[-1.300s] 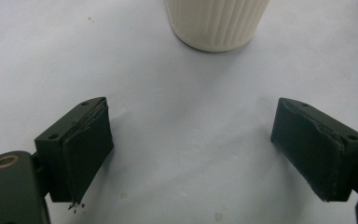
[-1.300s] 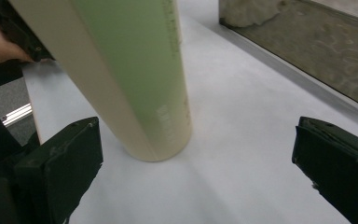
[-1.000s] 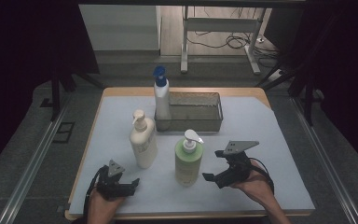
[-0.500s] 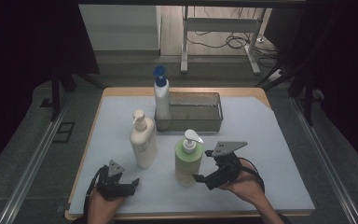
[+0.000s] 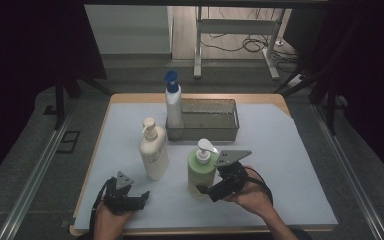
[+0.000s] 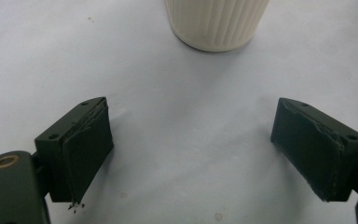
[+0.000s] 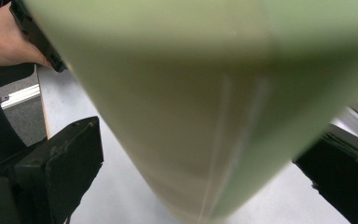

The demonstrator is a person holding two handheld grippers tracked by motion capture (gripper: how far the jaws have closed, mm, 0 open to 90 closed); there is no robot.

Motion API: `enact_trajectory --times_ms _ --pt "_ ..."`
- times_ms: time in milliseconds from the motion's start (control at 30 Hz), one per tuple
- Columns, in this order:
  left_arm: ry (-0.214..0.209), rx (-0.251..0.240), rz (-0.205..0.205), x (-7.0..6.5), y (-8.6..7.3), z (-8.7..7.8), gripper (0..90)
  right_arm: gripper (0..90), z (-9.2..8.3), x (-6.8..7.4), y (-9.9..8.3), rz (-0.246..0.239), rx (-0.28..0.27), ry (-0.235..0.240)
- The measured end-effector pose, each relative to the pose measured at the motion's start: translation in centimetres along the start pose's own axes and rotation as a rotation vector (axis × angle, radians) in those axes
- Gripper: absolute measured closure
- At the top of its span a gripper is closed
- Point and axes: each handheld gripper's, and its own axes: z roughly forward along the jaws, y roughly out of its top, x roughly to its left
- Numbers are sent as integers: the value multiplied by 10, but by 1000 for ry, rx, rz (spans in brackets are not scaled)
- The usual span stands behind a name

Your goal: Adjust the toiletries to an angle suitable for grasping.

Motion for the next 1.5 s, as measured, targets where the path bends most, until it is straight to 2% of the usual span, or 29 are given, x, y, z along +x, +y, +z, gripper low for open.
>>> enact_trajectory --times_ms 667,900,1167,1267,1500 --pt "0 0 0 0 0 0 119 104 13 3 11 -19 -39 -47" --pt "-1 -4 -4 0 0 0 119 115 11 5 12 -15 -26 -70" --pt "-1 -1 -2 0 0 0 119 116 9 5 16 3 -7 -56" --pt "-1 -1 -2 0 0 0 119 116 6 6 19 -1 -1 -64" --pt "-2 1 -2 0 0 0 119 116 -1 0 29 8 -11 -83"
